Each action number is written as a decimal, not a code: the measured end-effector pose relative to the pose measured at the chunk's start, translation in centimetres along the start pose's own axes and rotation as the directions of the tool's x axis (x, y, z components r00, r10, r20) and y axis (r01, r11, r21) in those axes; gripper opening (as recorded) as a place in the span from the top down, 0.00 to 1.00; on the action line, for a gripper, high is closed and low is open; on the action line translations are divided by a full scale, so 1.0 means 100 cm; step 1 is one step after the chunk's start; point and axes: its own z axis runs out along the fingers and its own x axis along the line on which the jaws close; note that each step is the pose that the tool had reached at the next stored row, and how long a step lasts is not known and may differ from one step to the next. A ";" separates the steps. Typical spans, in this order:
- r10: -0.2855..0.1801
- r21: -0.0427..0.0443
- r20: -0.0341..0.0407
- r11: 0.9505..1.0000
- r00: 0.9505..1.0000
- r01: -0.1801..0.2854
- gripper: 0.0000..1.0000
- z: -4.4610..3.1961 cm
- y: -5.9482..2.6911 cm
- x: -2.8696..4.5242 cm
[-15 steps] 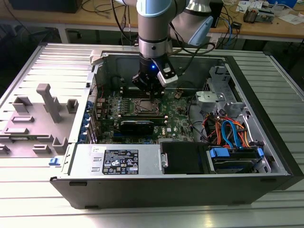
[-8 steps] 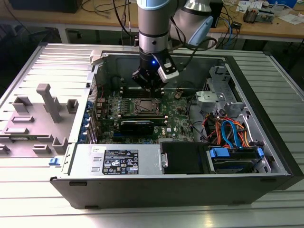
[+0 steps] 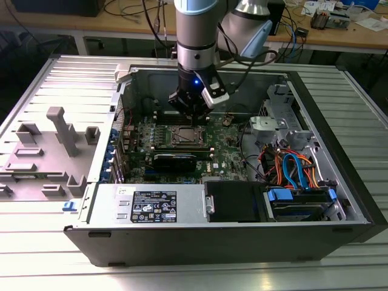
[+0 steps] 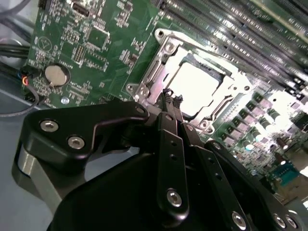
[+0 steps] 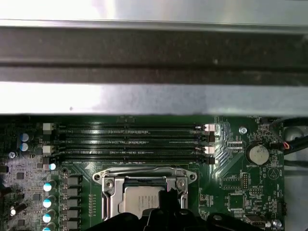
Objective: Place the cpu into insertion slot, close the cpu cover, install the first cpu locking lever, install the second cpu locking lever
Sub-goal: 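Install the second cpu locking lever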
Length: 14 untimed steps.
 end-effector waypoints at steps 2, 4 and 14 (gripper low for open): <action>0.000 0.000 0.000 1.000 1.000 0.000 0.89 0.0000 -0.0031 0.0000; 0.000 0.000 0.000 1.000 1.000 0.000 0.89 0.0000 -0.0079 0.0001; 0.000 0.000 0.000 1.000 1.000 0.000 0.89 -0.0049 -0.0105 -0.0002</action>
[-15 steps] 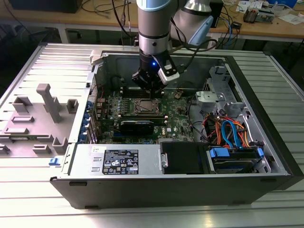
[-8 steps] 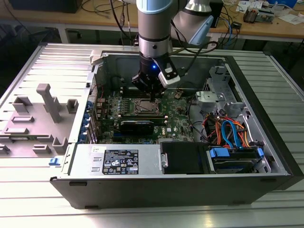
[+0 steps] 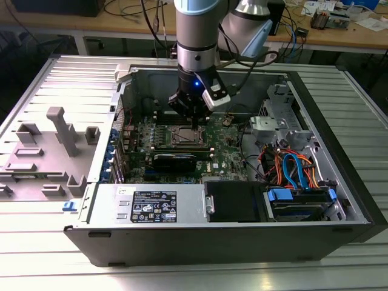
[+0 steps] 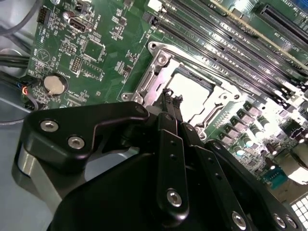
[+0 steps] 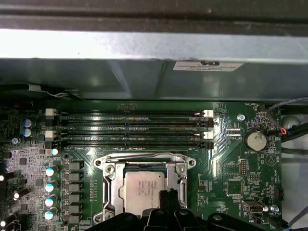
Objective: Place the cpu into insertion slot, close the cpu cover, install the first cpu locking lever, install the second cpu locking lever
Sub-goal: 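Install the second cpu locking lever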
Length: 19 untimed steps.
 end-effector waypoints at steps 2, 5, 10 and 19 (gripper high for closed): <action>0.000 0.000 0.000 1.000 1.000 0.000 0.89 -0.0010 -0.0002 -0.0001; 0.000 0.000 0.000 1.000 1.000 0.000 0.89 -0.0010 -0.0017 -0.0001; 0.000 -0.003 0.000 1.000 1.000 0.000 0.89 -0.0010 -0.0076 0.0000; 0.000 -0.004 0.000 1.000 1.000 0.000 0.89 -0.0010 -0.0098 0.0000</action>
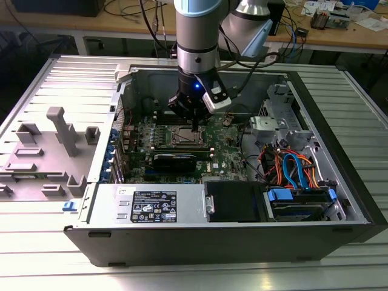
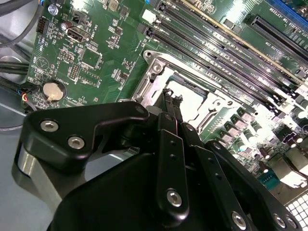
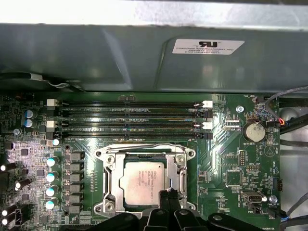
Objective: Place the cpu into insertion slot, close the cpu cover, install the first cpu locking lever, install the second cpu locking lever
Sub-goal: 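Install the second cpu locking lever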
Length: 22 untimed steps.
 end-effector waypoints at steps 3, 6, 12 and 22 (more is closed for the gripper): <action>0.000 0.000 0.000 1.000 1.000 0.000 0.89 0.0000 0.0000 0.0000; 0.000 0.000 0.000 1.000 1.000 0.000 0.89 0.0000 -0.0001 0.0000; 0.000 -0.002 0.000 1.000 1.000 0.000 0.89 -0.0030 -0.0001 -0.0002; 0.000 -0.002 -0.001 1.000 1.000 0.000 0.89 -0.0034 -0.0001 -0.0003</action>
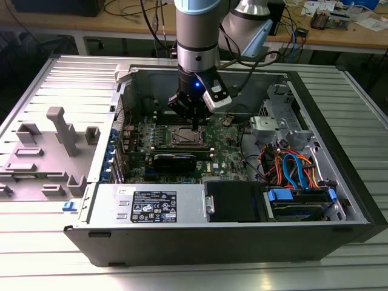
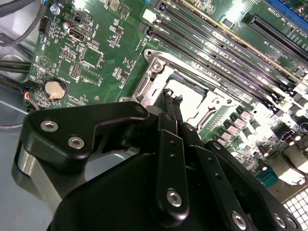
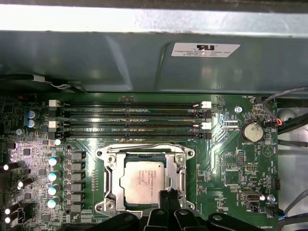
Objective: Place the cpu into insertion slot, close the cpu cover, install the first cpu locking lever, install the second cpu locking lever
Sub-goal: 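Install the second cpu locking lever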
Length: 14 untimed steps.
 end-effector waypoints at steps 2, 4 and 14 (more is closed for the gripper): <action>0.000 0.000 0.000 1.000 1.000 0.000 0.89 0.0000 0.0000 0.0000; 0.000 0.000 0.000 1.000 1.000 0.000 0.89 0.0000 0.0000 0.0000; 0.000 0.001 -0.046 1.000 0.999 0.000 0.89 -0.0011 0.0000 -0.0026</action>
